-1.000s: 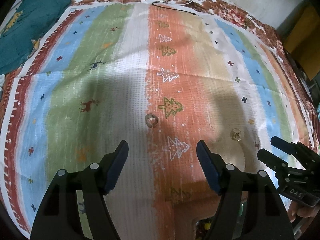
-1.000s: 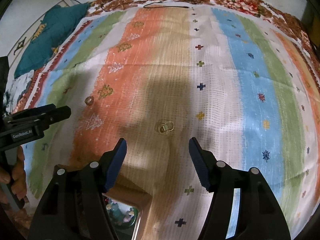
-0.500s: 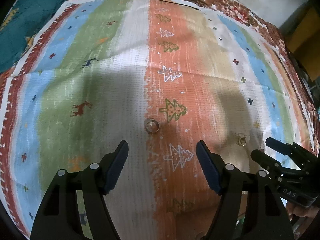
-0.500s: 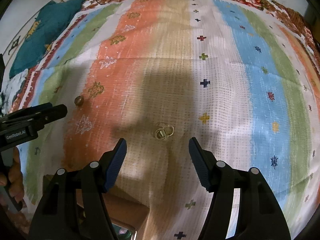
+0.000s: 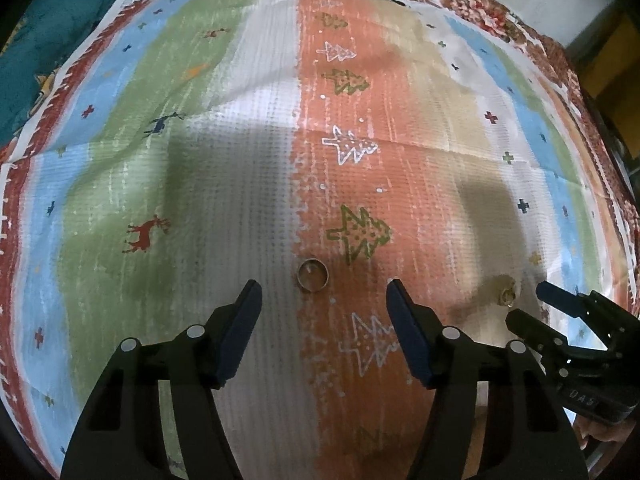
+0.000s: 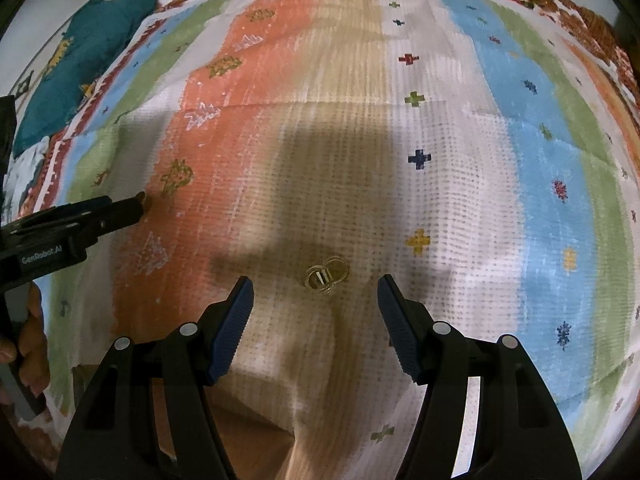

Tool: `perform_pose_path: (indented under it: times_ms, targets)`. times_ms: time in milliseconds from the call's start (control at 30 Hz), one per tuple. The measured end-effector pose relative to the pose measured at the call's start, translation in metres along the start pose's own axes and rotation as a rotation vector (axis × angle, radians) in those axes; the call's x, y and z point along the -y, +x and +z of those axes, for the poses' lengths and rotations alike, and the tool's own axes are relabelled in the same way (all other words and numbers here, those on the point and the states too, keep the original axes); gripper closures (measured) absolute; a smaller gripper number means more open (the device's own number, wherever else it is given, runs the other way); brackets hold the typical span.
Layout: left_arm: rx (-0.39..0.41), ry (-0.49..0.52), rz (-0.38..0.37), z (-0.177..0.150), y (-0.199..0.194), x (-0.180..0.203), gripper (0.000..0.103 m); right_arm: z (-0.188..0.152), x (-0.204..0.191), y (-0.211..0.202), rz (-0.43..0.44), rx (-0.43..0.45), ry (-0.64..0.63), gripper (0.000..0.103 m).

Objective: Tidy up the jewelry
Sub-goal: 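Move both open grippers toward the silver ring and gold ring on the cloth, then close left gripper on the silver ring while right gripper grasps the gold ring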

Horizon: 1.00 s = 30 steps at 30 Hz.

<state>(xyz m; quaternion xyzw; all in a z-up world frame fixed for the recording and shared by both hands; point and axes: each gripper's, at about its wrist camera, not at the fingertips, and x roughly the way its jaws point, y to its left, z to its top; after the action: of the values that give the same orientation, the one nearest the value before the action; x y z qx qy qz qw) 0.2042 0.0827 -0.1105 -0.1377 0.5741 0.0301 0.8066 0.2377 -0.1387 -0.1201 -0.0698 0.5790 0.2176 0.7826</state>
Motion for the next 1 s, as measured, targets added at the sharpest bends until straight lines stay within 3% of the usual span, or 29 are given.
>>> perform_pose_path:
  times_ms: [100,167,267,333,500,567,633,833,1000]
  targets:
    - [0.0,0.009,-0.003,0.003,0.004,0.001,0.039,0.001,0.0,0.004,0.011,0.001,0.001,0.039]
    - [-0.001,0.011,0.002,0.004,0.007,0.001,0.041,0.002,0.0,0.005,0.016,-0.001,0.001,0.049]
    - [-0.01,0.014,0.006,0.005,0.013,0.0,0.047,0.004,-0.001,0.01,0.018,-0.013,-0.002,0.049]
    - [-0.008,0.025,0.009,0.005,0.015,0.001,0.057,0.004,-0.002,0.012,0.018,-0.021,-0.004,0.053]
    - [-0.004,0.03,0.019,0.009,0.018,0.0,0.058,0.003,-0.001,0.016,0.019,-0.026,-0.003,0.056]
    - [0.0,0.038,0.034,0.009,0.019,0.001,0.062,0.004,-0.001,0.016,0.016,-0.026,-0.003,0.064]
    - [0.002,0.049,0.054,0.008,0.02,0.002,0.071,0.003,0.0,0.017,0.016,-0.027,-0.002,0.067]
    - [0.003,0.049,0.07,0.006,0.019,-0.003,0.083,0.003,0.001,0.018,0.007,-0.03,-0.009,0.078]
    - [0.01,0.065,0.076,0.004,0.017,-0.005,0.085,0.003,-0.001,0.019,-0.008,-0.03,-0.02,0.084]
